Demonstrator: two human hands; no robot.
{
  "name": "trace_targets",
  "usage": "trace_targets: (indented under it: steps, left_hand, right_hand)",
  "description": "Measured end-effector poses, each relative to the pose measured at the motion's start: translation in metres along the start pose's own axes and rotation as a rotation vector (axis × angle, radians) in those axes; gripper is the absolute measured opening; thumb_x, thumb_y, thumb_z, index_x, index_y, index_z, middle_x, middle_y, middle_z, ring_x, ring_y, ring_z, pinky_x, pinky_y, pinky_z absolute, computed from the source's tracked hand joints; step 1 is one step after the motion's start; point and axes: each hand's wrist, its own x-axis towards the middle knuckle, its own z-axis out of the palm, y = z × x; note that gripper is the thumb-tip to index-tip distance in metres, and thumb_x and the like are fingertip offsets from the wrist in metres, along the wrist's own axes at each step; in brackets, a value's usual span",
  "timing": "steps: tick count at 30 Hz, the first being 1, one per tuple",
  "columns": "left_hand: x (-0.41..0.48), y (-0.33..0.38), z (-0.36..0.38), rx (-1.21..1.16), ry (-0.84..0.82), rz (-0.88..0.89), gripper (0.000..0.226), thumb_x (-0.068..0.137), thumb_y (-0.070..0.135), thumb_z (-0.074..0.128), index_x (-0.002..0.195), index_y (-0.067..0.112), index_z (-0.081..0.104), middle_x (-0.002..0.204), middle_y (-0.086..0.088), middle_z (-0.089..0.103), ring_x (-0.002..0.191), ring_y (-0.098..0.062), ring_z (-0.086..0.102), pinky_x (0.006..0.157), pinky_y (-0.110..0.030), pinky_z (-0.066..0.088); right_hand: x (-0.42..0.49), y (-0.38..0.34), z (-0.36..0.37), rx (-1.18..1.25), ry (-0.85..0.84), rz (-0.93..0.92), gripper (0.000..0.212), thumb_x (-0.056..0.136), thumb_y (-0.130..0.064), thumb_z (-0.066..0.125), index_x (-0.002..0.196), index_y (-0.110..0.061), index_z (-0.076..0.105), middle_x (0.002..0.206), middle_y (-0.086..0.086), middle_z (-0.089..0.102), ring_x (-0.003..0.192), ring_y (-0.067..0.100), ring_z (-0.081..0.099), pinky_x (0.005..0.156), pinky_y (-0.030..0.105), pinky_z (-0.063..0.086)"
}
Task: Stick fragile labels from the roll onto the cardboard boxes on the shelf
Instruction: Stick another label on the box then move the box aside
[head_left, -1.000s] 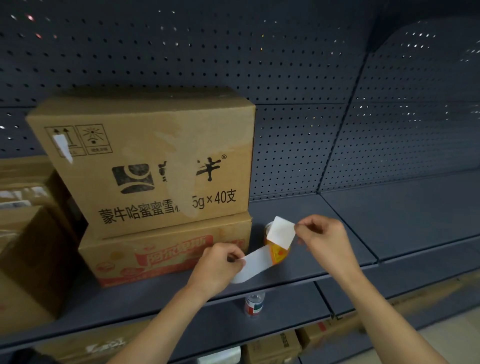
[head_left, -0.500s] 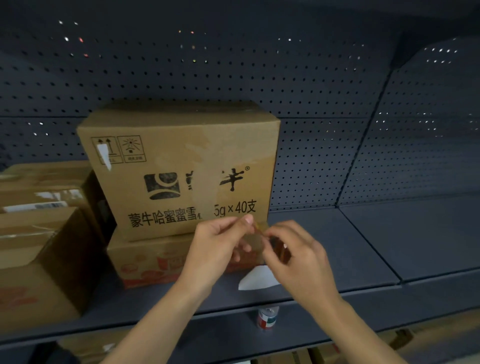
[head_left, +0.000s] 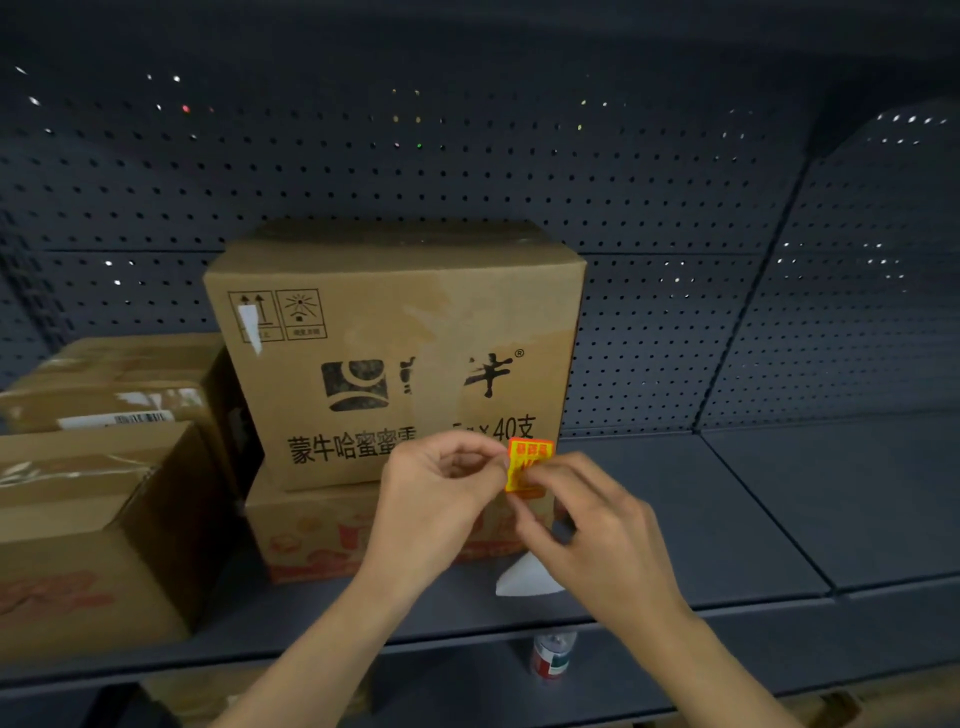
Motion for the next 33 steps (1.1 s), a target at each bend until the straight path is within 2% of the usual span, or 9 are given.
trace_targets:
  steps: [3,6,9,12,15,19,24,30,33]
  left_hand:
    - [0.001,0.000,0.005,-0.015,0.044,-0.006,0.016,0.082,-0.003,0.074,0.080,0.012,0.079,0.072,-0.003,0.075,0.065,-0.007,0.066,0.062,-0.022,0.054]
    - [0.001,0.002,0.009,-0.046,0.081,-0.005,0.018,0.082,-0.005,0.073,0.078,0.013,0.078,0.074,-0.007,0.075,0.068,-0.013,0.066,0.070,-0.033,0.057]
    - [0.005,0.009,0.008,-0.077,0.118,0.018,0.017,0.083,-0.004,0.073,0.081,0.012,0.077,0.072,-0.006,0.074,0.065,-0.010,0.064,0.065,-0.026,0.055]
    - [0.012,0.022,0.006,-0.091,0.128,0.077,0.015,0.085,-0.002,0.073,0.083,0.013,0.076,0.068,0.001,0.072,0.061,-0.005,0.063,0.059,-0.016,0.051]
    - [0.018,0.034,0.005,-0.107,0.136,0.112,0.013,0.086,0.000,0.073,0.085,0.013,0.075,0.069,0.000,0.071,0.061,-0.006,0.063,0.059,-0.016,0.051]
    - [0.024,0.044,0.005,-0.125,0.121,0.154,0.011,0.087,0.000,0.070,0.087,0.010,0.074,0.070,-0.003,0.071,0.062,-0.008,0.063,0.060,-0.017,0.052]
    - [0.029,0.051,0.006,-0.091,0.120,0.191,0.011,0.088,0.002,0.070,0.088,0.012,0.074,0.071,-0.003,0.071,0.062,-0.008,0.064,0.060,-0.018,0.053]
    - [0.039,0.061,0.006,0.343,0.175,0.319,0.016,0.089,0.028,0.070,0.105,0.031,0.073,0.081,0.016,0.067,0.068,-0.001,0.064,0.063,-0.017,0.053]
    - [0.044,0.065,-0.001,0.536,0.229,0.423,0.029,0.089,0.034,0.066,0.117,0.025,0.071,0.098,0.021,0.062,0.077,-0.001,0.061,0.071,-0.021,0.054]
  right_hand:
    - [0.001,0.003,-0.003,-0.008,0.037,-0.023,0.021,0.090,-0.039,0.064,0.093,-0.021,0.072,0.093,-0.009,0.066,0.067,0.005,0.057,0.051,0.019,0.048]
    - [0.000,0.007,-0.007,0.012,0.032,0.022,0.030,0.090,-0.052,0.063,0.099,-0.024,0.071,0.090,-0.013,0.063,0.066,0.003,0.055,0.050,0.026,0.052]
    - [0.004,0.006,-0.016,0.143,0.036,0.174,0.034,0.087,-0.062,0.060,0.102,-0.032,0.067,0.087,-0.020,0.060,0.070,0.005,0.059,0.059,0.025,0.052]
    - [0.020,0.005,-0.025,0.418,0.128,0.382,0.011,0.090,-0.050,0.066,0.094,-0.039,0.066,0.089,-0.016,0.066,0.081,0.008,0.064,0.068,0.018,0.050]
    - [0.044,0.008,-0.035,0.635,0.121,0.518,0.008,0.091,-0.031,0.068,0.097,-0.027,0.072,0.081,-0.012,0.068,0.073,0.004,0.061,0.067,0.019,0.049]
    - [0.065,0.007,-0.045,0.799,0.076,0.544,0.008,0.093,-0.021,0.068,0.092,-0.016,0.074,0.063,-0.005,0.061,0.056,0.008,0.051,0.054,0.019,0.044]
    - [0.076,0.008,-0.046,0.844,0.063,0.521,0.008,0.092,-0.018,0.069,0.087,-0.014,0.074,0.063,-0.004,0.062,0.057,0.009,0.051,0.054,0.021,0.045]
    - [0.092,0.020,-0.047,0.795,0.085,0.444,0.011,0.094,-0.016,0.067,0.085,-0.013,0.071,0.060,-0.012,0.060,0.055,0.003,0.049,0.055,0.015,0.042]
    - [0.102,0.029,-0.052,0.779,0.068,0.443,0.012,0.096,-0.017,0.065,0.084,-0.014,0.070,0.059,-0.012,0.059,0.055,0.007,0.047,0.055,0.018,0.042]
